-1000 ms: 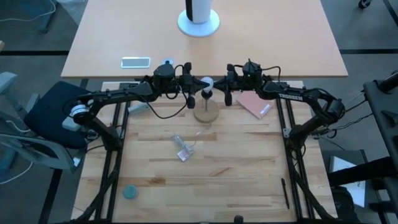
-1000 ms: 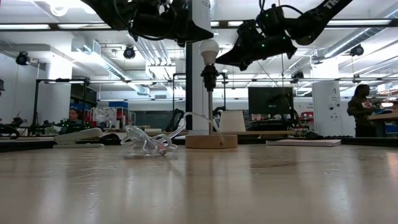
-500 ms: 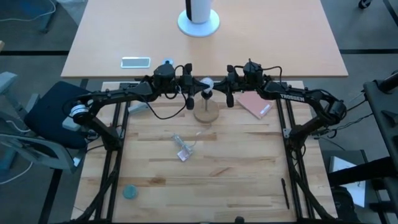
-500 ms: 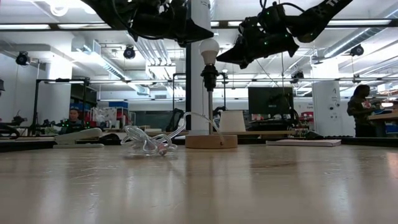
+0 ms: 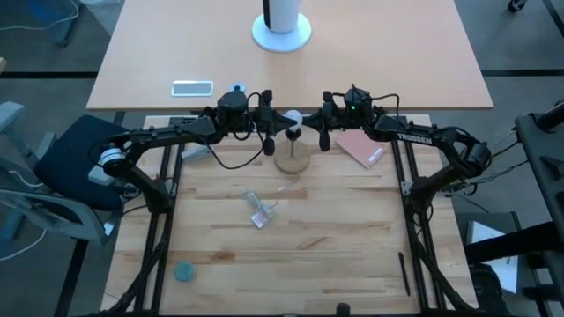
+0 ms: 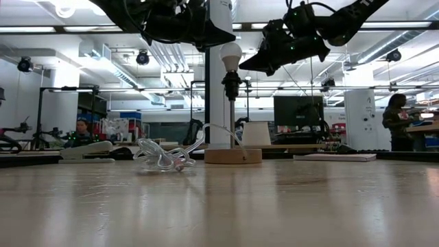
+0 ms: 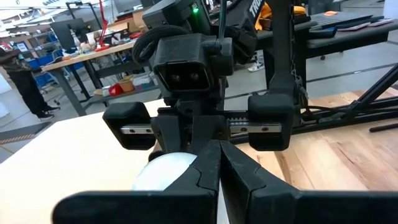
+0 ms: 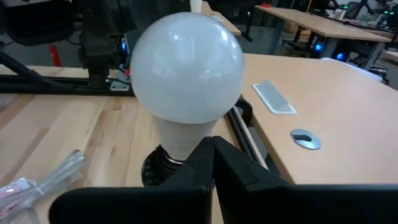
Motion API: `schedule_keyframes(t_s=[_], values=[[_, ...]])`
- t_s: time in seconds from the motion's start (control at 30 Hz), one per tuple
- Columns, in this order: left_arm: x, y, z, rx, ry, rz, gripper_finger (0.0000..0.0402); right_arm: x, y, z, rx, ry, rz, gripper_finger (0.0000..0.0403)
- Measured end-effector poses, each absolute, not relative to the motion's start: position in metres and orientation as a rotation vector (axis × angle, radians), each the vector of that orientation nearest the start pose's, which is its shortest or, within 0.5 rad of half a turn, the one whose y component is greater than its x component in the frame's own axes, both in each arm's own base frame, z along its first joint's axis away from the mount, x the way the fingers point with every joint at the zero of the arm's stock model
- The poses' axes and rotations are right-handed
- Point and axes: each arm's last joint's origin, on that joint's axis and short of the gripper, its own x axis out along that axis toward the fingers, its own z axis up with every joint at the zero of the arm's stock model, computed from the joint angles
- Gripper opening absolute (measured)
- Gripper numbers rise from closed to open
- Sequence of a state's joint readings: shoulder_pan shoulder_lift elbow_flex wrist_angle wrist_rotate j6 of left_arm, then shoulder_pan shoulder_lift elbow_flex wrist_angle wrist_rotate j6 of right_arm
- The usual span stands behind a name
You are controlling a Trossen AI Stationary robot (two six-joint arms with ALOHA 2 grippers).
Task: Screw lightbulb
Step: Insert the lightbulb on the desk lamp
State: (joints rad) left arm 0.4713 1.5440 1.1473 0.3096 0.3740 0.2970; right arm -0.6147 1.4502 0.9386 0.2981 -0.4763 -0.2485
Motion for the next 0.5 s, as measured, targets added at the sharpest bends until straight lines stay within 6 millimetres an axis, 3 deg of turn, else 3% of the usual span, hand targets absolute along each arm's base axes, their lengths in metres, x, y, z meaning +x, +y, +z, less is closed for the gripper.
schedule_keyframes(t_s=[0.5], values=[[0.3220,0.1522,0.3208,0.244,0.088,0.086,0.0000,0.2710,-0.1755,0.2779,-0.135,0.202,-0.120,0.0002]])
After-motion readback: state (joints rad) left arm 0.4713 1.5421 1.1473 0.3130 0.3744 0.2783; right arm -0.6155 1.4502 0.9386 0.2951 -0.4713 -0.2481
